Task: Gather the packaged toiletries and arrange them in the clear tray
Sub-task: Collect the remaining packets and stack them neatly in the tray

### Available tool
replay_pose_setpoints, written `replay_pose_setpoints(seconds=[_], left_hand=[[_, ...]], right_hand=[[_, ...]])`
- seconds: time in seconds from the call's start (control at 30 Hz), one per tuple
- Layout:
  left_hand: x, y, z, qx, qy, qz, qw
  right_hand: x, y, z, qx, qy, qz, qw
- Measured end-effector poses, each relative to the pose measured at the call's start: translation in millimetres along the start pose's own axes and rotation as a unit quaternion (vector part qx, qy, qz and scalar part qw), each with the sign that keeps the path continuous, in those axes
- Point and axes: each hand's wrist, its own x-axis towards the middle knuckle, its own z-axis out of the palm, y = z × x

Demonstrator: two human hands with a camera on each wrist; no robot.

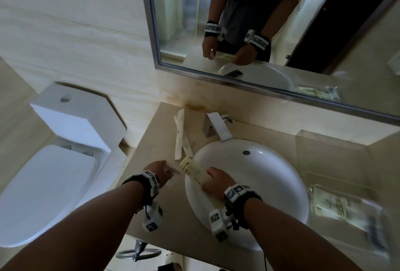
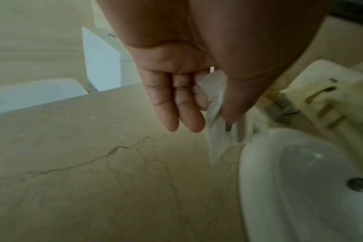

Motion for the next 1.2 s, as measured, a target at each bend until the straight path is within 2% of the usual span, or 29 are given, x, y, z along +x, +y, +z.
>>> replay_pose_setpoints(seconds=[0.1, 0.2, 0.33, 0.5, 0.67, 0.8, 1.03, 1.2], left_hand=[[-12, 34, 0, -0.047, 0.012, 0.007, 0.999], [-21, 69, 5, -0.097, -0.025, 0.012, 0.995], [-29, 120, 24, -0.096, -0.072, 0.055, 0.991], [-41, 188, 63, -0.084, -0.105, 0.086, 0.987], [-38, 249, 115, -0.16, -0.145, 0.053, 0.975], [-32, 288, 158, -0.207, -0.177, 0.044, 0.961], [-43, 337, 196, -0.146, -0.176, 0.087, 0.97], [-38, 351, 204, -0.177, -0.156, 0.059, 0.97]], right_hand=[[-14, 14, -17, 0.006, 0.019, -0.005, 1.0], [-31, 34, -34, 0.003, 0.036, -0.007, 0.999], [-59, 73, -55, 0.003, 0.054, 0.002, 0.999], [-97, 140, -75, 0.0, 0.081, 0.055, 0.995], [-139, 201, -91, 0.018, 0.116, 0.117, 0.986], [-167, 237, -102, 0.022, 0.149, 0.128, 0.98], [-197, 288, -126, -0.04, 0.142, 0.168, 0.975], [-207, 312, -133, -0.032, 0.128, 0.183, 0.974]])
